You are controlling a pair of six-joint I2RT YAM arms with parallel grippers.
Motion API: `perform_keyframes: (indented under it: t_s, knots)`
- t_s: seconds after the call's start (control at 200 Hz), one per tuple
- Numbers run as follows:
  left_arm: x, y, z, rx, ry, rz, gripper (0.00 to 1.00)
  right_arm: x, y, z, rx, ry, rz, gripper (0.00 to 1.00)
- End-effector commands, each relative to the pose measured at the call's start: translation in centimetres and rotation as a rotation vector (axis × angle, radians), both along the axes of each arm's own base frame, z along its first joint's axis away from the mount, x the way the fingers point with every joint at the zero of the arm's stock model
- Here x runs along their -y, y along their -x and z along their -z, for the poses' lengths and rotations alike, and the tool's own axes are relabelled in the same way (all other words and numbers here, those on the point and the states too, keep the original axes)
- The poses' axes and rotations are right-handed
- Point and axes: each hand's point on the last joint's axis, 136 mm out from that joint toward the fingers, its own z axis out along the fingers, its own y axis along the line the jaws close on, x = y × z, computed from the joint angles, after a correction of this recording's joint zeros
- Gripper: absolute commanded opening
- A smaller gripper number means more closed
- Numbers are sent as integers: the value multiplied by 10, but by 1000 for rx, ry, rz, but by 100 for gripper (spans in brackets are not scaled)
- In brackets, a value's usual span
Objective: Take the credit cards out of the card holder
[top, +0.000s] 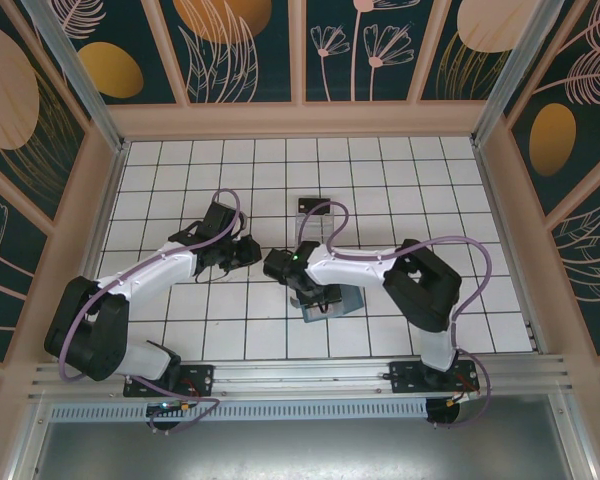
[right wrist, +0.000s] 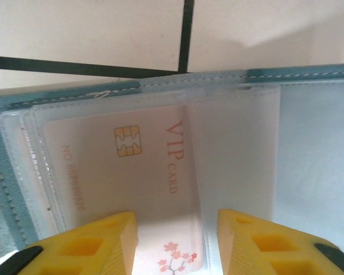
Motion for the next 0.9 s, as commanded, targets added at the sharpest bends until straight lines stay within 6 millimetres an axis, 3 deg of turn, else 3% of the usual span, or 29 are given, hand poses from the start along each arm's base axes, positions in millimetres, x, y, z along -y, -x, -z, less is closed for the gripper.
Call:
perform_keyframes:
  t_s: [0.0,0.475,0.896]
  knots:
    - [-1,-1,0,-11,-3,8,18,26,-5,-10,57,159,17,44]
    - [0,-2,-3,-9,-1,8,18,41,-10,-27,108,225,24,47]
    - [2,-4,-8,-8,-2,14,18,76,-20,-47,155,273,75,47]
